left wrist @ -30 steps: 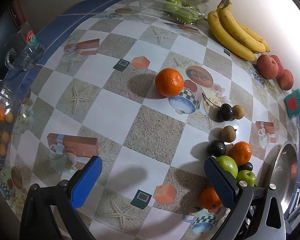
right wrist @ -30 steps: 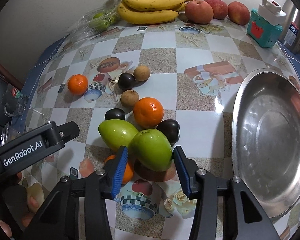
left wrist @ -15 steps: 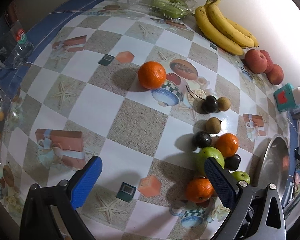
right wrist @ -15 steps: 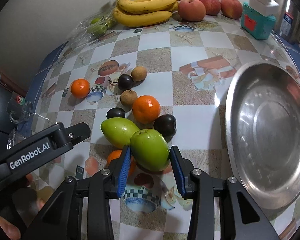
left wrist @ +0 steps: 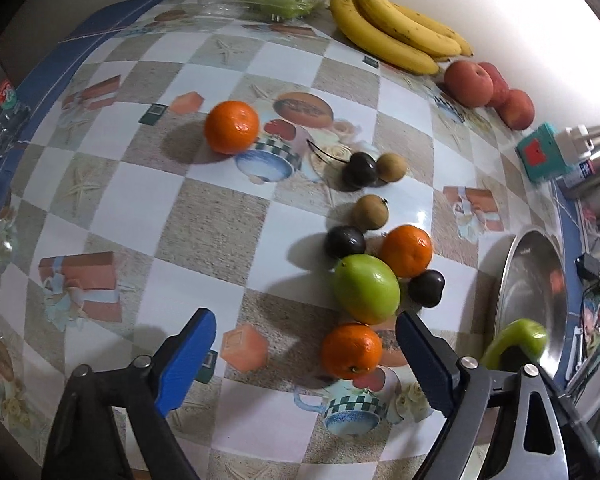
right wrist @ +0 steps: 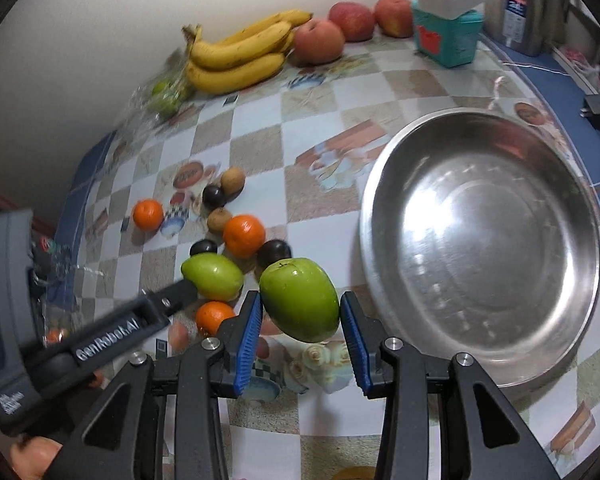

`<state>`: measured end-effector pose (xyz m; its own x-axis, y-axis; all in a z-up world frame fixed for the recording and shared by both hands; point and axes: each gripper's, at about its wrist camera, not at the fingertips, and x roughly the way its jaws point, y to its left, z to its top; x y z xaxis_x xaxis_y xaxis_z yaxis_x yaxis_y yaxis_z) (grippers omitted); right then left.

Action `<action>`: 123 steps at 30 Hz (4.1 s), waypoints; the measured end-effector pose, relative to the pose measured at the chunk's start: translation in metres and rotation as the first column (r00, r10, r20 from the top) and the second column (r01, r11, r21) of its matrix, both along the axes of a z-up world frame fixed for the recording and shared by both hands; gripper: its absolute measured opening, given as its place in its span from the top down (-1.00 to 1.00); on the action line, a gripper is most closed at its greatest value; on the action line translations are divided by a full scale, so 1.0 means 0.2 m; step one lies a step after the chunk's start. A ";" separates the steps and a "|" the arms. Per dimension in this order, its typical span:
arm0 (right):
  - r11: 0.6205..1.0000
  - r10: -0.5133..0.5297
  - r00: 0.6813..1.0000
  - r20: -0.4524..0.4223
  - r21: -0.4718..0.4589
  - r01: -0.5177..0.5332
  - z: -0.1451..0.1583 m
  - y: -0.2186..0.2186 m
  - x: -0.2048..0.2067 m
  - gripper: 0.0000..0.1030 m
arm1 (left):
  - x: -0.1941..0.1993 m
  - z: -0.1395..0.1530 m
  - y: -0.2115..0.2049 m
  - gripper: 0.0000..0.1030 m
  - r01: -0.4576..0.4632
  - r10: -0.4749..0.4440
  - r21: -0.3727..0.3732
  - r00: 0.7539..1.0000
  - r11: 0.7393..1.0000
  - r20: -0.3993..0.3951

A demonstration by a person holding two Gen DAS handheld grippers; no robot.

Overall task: Organize fruits
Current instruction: 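Lift the green mango with the right gripper while the left gripper grasps an orange, then carry the mango and orange over the steel bowl with both grippers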

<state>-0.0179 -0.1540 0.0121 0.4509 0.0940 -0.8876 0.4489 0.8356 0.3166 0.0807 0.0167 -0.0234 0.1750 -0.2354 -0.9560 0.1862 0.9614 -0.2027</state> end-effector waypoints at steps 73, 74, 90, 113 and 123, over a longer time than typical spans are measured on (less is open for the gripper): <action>0.934 -0.354 0.934 0.039 -0.024 0.355 0.05 -0.54 -0.26 0.19 | -0.24 0.23 -0.42 0.26 0.297 -0.280 -0.087 0.945 0.951 0.168; 0.926 -0.376 0.926 0.040 -0.030 0.377 0.05 -0.57 -0.29 0.19 | -0.26 0.23 -0.44 0.26 0.308 -0.290 -0.088 0.941 0.947 0.171; 0.861 -0.505 0.862 0.034 -0.043 0.506 0.05 -0.78 -0.47 0.19 | -0.47 0.25 -0.80 0.26 0.529 -0.491 -0.089 0.828 0.844 0.271; 0.892 -0.450 0.889 -0.088 -0.079 0.444 -0.13 -0.75 -0.40 0.24 | -0.48 -0.03 -1.00 0.25 0.573 -0.559 -0.016 0.805 0.819 0.198; 0.894 -0.448 0.889 -0.092 -0.082 0.441 -0.13 -0.75 -0.38 0.24 | -0.48 -0.03 -1.01 0.21 0.576 -0.563 -0.011 0.803 0.817 0.197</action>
<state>-0.0945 -0.3039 -0.0145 0.3368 -0.1467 -0.9301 0.8058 0.5559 0.2041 -0.0152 -0.1849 -0.0290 0.1527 -0.4084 -0.8999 0.7348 0.6559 -0.1730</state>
